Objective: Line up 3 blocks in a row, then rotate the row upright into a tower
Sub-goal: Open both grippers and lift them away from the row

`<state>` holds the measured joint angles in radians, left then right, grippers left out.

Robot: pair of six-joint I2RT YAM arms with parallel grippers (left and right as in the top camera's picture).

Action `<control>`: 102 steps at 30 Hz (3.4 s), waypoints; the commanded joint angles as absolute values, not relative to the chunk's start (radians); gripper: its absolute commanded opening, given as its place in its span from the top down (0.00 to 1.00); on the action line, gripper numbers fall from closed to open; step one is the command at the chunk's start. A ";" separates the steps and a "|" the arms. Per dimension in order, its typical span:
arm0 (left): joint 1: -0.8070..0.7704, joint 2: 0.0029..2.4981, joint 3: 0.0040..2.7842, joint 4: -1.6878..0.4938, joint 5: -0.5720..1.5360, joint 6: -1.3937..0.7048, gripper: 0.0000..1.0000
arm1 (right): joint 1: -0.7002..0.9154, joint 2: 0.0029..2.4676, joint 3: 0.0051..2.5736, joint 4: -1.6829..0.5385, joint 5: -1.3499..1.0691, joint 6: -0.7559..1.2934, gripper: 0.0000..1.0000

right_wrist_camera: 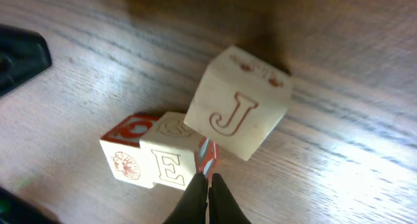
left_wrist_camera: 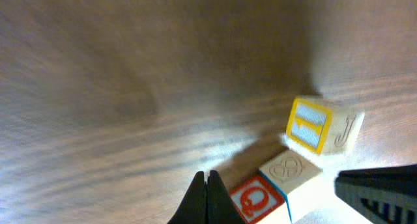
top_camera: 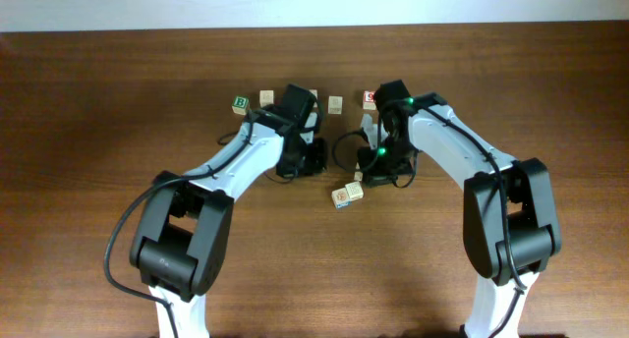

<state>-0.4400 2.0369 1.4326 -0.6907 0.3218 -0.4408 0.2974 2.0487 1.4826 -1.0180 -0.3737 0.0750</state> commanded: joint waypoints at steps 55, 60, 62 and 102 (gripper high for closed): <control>-0.370 2.046 1.464 -0.689 0.261 -0.402 1.00 | 0.311 2.149 1.583 -0.964 -0.388 0.480 0.69; -0.370 2.046 1.464 -0.689 0.261 -0.402 1.00 | 0.249 2.138 1.601 -1.031 -0.349 0.319 0.69; -0.370 2.046 1.464 -0.689 0.261 -0.402 1.00 | 0.227 2.138 1.597 -1.082 -0.294 0.283 0.69; -0.274 2.046 1.464 -0.647 0.189 -0.485 1.00 | 0.467 2.138 1.607 -0.938 -0.224 0.316 0.83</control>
